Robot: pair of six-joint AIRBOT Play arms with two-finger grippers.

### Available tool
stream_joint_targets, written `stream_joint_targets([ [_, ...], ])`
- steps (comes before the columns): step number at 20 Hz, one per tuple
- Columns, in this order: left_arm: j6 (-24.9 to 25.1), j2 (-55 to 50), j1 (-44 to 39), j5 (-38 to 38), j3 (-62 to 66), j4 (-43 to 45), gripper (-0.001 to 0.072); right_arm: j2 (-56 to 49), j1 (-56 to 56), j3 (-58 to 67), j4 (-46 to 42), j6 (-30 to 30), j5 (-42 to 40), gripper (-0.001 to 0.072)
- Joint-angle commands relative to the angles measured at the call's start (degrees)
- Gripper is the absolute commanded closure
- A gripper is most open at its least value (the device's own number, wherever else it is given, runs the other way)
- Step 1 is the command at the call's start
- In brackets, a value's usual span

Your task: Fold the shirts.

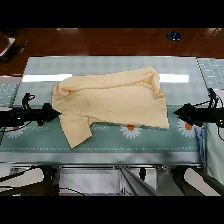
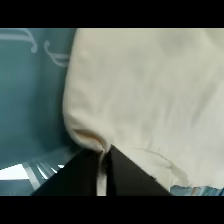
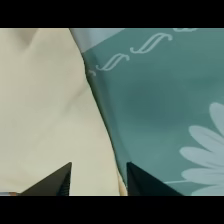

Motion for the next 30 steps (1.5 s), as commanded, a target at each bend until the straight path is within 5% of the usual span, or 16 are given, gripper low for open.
stream_joint_targets([
  [1, 1.88, -1.20, -3.10, 2.12, 1.75, -3.17, 0.0689, 0.17, -0.09, -0.44, -6.08, 4.33, 2.45, 0.0309],
  [8, 2.12, -1.20, -3.87, 1.42, 3.58, -3.17, 0.0689, -2.16, 0.83, -3.87, -6.54, 6.95, 5.90, 0.0309],
  [15, 2.14, -1.18, -3.89, 0.94, 3.58, -3.19, 0.0689, -12.15, 11.10, 0.20, 6.25, 4.61, -3.78, 0.0313],
  [16, 2.16, -1.14, -3.89, 0.39, 3.58, -3.21, 0.0690, -13.88, 12.90, 2.14, 7.34, 4.66, -3.30, 0.0364],
  [17, 2.16, -0.96, -3.87, -0.11, 3.61, -3.23, 0.0689, -15.41, 14.93, 4.48, 7.69, 4.11, -2.73, 0.0544],
  [18, 2.14, -0.35, -3.87, -0.83, 3.85, -3.45, 0.0689, -16.20, 16.70, 7.04, 7.67, 2.69, -2.03, 0.0693],
  [22, 2.14, 8.17, -3.69, -4.72, 11.72, -6.67, 0.0690, -14.99, 18.60, 27.06, 7.48, 2.58, 7.82, 0.0695],
  [26, 2.12, 23.76, -3.61, 0.07, 29.07, -12.83, 0.0690, -8.07, 18.56, 56.06, 0.79, 6.12, 11.41, 0.0695],
  [30, 1.01, 36.30, -3.61, 12.39, 45.27, -0.22, 0.0690, 4.07, 18.56, 70.49, -10.47, 10.36, 12.61, 0.0695],
])
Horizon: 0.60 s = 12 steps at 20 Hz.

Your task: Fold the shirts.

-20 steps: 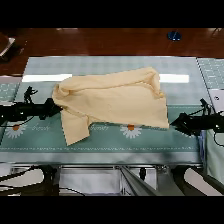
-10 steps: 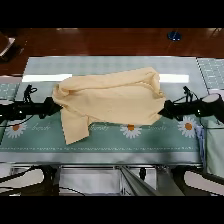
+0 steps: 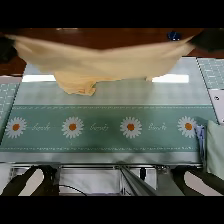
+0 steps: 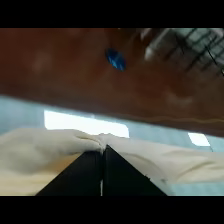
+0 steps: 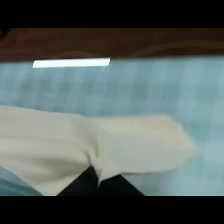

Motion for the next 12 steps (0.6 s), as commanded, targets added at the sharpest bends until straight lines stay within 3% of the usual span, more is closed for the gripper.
stream_joint_targets([
  [1, -3.04, 10.64, 0.04, 8.59, 14.47, 12.70, 0.0690, 11.02, 0.17, 11.85, -9.46, 3.04, 1.46, 0.0695],
  [7, -12.74, 26.45, 0.04, 5.03, 19.82, 36.09, 0.0691, 27.54, 0.17, 11.82, -14.64, 3.50, 5.99, 0.0695],
  [10, -17.40, 31.19, 0.02, -4.85, 19.67, 45.90, 0.0690, 31.19, 0.17, 11.80, -15.85, 4.44, 11.13, 0.0695],
  [12, -20.02, 31.95, -0.09, -10.67, 18.25, 47.30, 0.0691, 31.54, 0.17, 11.69, -18.67, 5.86, 14.88, 0.0695],
])
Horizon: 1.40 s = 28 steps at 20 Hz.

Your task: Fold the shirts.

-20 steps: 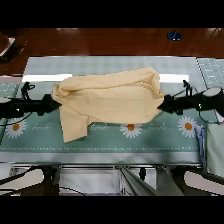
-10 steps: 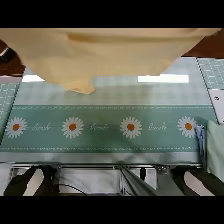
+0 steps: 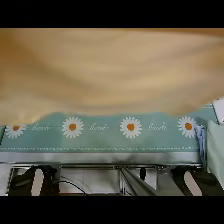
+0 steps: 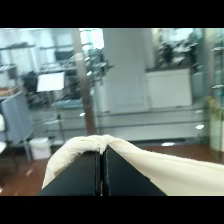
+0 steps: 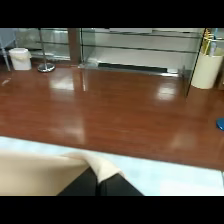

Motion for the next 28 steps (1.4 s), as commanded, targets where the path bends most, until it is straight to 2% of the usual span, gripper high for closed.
stream_joint_targets([
  [1, -6.45, 3.04, 0.00, -10.05, -2.01, 7.89, 0.0691, 2.56, 0.07, -0.61, -4.90, 2.01, 6.16, 0.0695],
  [4, -6.82, 1.18, 0.02, -14.16, -10.73, 5.95, 0.0690, 2.60, 0.07, -7.58, -4.02, 2.43, 5.73, 0.0695],
  [6, -6.51, -1.22, -0.02, -13.68, -18.18, -0.42, 0.0690, 2.60, 0.07, -15.32, -2.32, 2.27, 3.93, 0.0696],
  [10, -0.61, -10.93, -0.11, -6.12, -29.88, -15.65, 0.0690, -1.49, 0.07, -32.15, 0.42, -0.55, -5.25, 0.0696],
  [13, 0.55, -22.86, -3.65, 0.96, -31.10, -16.94, 0.0691, -12.09, 0.07, -38.42, 2.75, -3.50, -14.21, 0.0696],
  [17, 0.50, -41.59, -12.72, 13.03, -29.44, -16.96, 0.0690, -33.18, 0.07, -36.48, 7.13, -6.03, -25.75, 0.0696],
  [20, -1.01, -54.88, -16.35, 16.52, -23.65, -16.98, 0.0691, -49.29, 0.07, -27.04, 8.39, -6.01, -26.43, 0.0696],
  [24, -1.95, -66.51, -17.88, 12.33, -16.11, -17.40, 0.0691, -63.39, 0.07, -14.25, 11.10, -3.98, -23.74, 0.0696],
  [28, -2.56, -68.11, -16.76, 7.13, -13.81, -16.90, 0.0690, -66.31, -0.13, -10.56, 10.80, -5.09, -19.28, 0.0695],
])
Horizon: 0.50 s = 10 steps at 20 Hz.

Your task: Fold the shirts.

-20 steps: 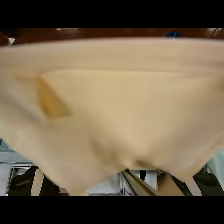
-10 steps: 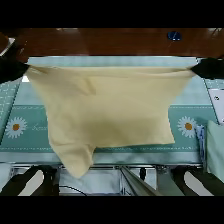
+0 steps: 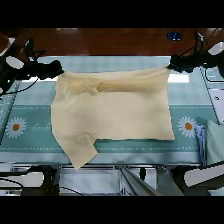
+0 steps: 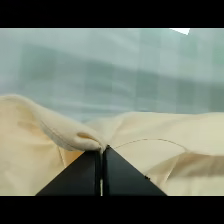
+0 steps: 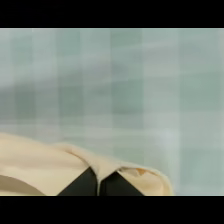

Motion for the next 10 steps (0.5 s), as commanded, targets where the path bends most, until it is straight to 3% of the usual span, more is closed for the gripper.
stream_joint_targets([
  [1, 0.79, -2.27, 1.38, -6.45, 3.15, 0.81, 0.0690, -3.08, -0.61, 3.50, 0.63, -1.88, 4.70, 0.0695],
  [6, 4.11, -2.38, 6.21, -26.93, 5.46, 4.44, 0.0690, -0.57, -4.17, 3.17, 0.22, -6.32, 21.99, 0.0695],
  [10, 4.15, -3.39, 5.27, -28.44, -1.27, 7.85, 0.0690, -0.63, -4.04, -4.24, -2.36, -6.75, 23.82, 0.0695],
])
